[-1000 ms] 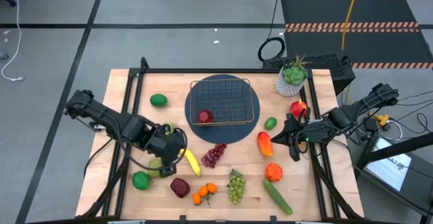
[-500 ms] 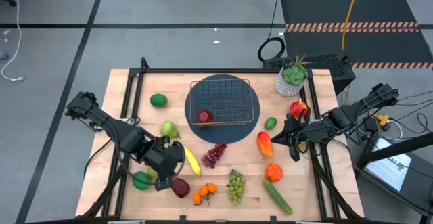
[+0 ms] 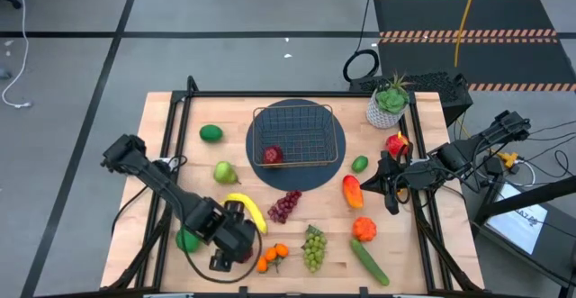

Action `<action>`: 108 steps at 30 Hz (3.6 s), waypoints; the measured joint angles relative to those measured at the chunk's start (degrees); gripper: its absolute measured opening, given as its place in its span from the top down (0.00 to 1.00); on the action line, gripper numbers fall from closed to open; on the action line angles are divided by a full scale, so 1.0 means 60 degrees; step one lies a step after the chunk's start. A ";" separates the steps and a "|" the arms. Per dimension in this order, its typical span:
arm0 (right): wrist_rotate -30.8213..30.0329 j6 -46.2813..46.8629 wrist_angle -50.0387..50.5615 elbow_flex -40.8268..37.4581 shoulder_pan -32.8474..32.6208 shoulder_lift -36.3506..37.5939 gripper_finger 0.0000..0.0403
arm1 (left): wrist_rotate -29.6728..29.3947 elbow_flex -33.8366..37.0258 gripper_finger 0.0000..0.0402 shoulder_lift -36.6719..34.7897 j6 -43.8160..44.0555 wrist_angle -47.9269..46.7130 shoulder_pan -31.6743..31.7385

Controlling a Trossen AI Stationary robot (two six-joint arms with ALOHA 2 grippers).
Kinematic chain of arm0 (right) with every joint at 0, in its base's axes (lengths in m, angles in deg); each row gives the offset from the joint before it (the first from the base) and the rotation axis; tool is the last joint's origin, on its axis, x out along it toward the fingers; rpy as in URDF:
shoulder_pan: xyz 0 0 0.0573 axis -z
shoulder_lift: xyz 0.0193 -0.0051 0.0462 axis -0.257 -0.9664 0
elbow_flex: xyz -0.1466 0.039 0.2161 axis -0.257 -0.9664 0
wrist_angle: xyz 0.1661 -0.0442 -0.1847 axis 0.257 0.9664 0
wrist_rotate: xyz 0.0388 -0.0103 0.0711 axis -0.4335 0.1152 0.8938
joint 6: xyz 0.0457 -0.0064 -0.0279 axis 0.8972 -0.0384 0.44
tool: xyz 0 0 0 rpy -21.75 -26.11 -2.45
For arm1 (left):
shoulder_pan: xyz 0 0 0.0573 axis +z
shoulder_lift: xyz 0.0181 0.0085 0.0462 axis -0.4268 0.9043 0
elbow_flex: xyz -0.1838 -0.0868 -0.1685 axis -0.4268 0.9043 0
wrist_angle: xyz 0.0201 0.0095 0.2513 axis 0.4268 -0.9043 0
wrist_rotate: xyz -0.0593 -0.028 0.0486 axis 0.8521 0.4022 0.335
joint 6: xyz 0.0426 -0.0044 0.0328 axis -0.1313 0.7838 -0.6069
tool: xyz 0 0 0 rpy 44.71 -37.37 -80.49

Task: Build produce basket
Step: Put the dark red apple into the wire basket

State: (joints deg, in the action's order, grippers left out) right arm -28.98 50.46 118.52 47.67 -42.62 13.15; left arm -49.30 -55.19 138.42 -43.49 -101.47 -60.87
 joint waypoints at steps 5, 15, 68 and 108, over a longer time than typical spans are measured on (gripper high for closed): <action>0.0000 0.0000 0.0000 -0.0001 -0.0001 -0.0004 0.98 | 0.0125 0.0000 0.12 0.0629 -0.0676 0.0044 -0.0035; 0.0000 0.0000 0.0001 0.0000 -0.0001 -0.0004 0.98 | 0.0407 0.0278 0.10 0.1370 -0.1339 0.0450 -0.0015; -0.0003 0.0001 0.0003 0.0000 -0.0003 -0.0001 0.98 | 0.0351 0.0750 0.31 0.1332 -0.0071 0.2090 0.0770; -0.0004 0.0240 -0.0164 -0.0003 0.0000 -0.0003 0.98 | -0.2882 -0.4687 0.31 0.1317 -0.1405 0.1056 0.3456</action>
State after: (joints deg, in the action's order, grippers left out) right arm -29.00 51.90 117.54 47.65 -42.62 13.13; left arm -66.59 -83.31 146.32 -51.92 -95.13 -40.13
